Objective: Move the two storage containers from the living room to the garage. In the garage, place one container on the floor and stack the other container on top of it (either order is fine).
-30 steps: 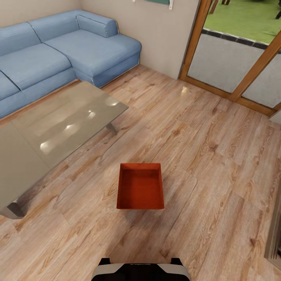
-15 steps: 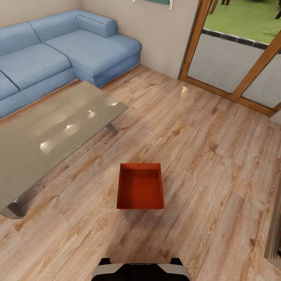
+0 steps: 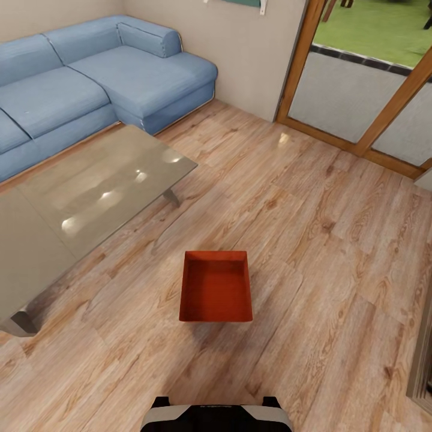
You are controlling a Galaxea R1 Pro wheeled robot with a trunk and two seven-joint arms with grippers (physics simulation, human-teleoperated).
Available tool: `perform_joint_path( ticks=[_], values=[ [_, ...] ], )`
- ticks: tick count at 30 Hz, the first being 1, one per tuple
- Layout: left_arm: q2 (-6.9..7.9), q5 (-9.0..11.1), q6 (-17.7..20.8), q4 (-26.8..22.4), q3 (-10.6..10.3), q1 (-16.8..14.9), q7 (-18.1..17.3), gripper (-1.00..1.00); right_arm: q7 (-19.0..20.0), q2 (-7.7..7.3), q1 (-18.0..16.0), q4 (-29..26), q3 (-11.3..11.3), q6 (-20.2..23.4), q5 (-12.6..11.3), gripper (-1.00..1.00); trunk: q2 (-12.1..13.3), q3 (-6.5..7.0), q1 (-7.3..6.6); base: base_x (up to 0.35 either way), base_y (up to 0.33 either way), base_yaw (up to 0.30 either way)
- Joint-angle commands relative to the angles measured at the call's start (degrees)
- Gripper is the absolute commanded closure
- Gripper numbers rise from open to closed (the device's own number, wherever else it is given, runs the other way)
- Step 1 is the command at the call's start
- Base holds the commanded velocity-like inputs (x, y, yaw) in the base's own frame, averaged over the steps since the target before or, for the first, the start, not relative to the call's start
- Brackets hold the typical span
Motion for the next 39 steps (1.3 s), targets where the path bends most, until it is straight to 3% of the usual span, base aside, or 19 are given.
perform_joint_path(
  ticks=[1,7,8,10,11,19,24,27,30,34,35,37,39],
  values=[
    [0.07,0.53,1.3,-1.02,-0.01,-0.02,0.16,-1.0,-0.47,-0.05,-0.8,-0.39,0.47,0.8,-0.49,-1.0,-0.04,-0.04,0.01,0.0,0.0,0.0],
    [0.44,0.49,6.64,-3.03,-0.01,-0.73,0.13,-1.0,-0.67,0.28,-7.68,-0.92,0.47,4.11,-0.45,-1.0,-0.04,-0.04,0.01,0.0,0.0,0.0],
    [0.21,0.55,11.01,-5.58,-0.01,-3.09,0.16,-1.0,-0.69,0.5,-12.69,-0.94,0.47,4.48,-0.44,-1.0,-0.04,-0.04,0.01,0.0,0.0,0.0],
    [0.12,0.65,11.67,-6.99,-0.01,-4.3,0.16,-1.0,-0.74,0.64,-15.09,-0.94,0.47,4.75,-0.46,-1.0,-0.04,-0.04,0.01,0.0,0.0,0.0],
    [0.06,0.79,12.69,-7.74,-0.01,-6.42,0.16,-1.0,-0.77,1.3,-17.29,-0.94,0.47,5.44,-0.5,-1.0,-0.04,-0.04,0.01,0.0,0.0,0.0],
    [-0.02,0.85,16.05,-8.26,-0.01,-13.34,0.16,-1.0,-3.06,5.28,-22.61,-0.1,0.47,5.85,-0.56,-1.0,-0.04,-0.04,0.01,0.0,0.0,0.0],
    [-0.58,0.94,16.26,-7.33,-0.01,-19.67,0.16,-1.0,-5.32,6.78,-24.7,-0.01,0.43,2.75,-0.82,-1.0,-0.04,-0.04,0.01,0.0,0.0,0.0],
    [-1.95,0.91,16.1,-6.75,-0.04,-22.23,0.23,-1.0,-6.91,8.26,-25.83,0.01,0.43,1.5,-0.89,-1.0,-0.04,-0.04,0.01,0.0,0.0,0.0],
    [-5.52,0.25,15.36,-6.0,-0.17,-25.27,0.99,-1.0,-11.08,11.2,-29.26,0.09,0.44,0.94,-0.9,-1.0,-0.04,-0.04,0.01,0.0,0.0,0.0],
    [-7.49,-0.27,15.2,-2.87,-0.26,-29.65,2.03,-1.0,-11.76,12.55,-31.83,0.13,0.39,0.66,-1.04,-1.0,-0.04,-0.04,0.01,0.0,0.0,0.0],
    [-8.86,-0.57,14.77,-2.35,-0.4,-30.44,2.23,-1.0,-12.12,13.18,-32.22,0.12,0.39,0.03,-1.03,-1.0,-0.04,-0.04,0.01,0.0,0.0,0.0],
    [-11.06,-1.87,14.21,-1.95,-0.68,-31.01,2.6,-1.0,-13.47,14.4,-32.76,0.11,0.38,-1.03,-1.0,-1.0,-0.04,-0.04,0.01,0.0,0.0,0.0],
    [-12.26,-3.73,14.06,-1.85,-0.78,-31.14,2.81,-1.0,-14.27,14.85,-33.47,0.11,0.38,-1.36,-1.03,-1.0,-0.04,-0.04,0.01,0.0,0.0,0.0]
  ],
)
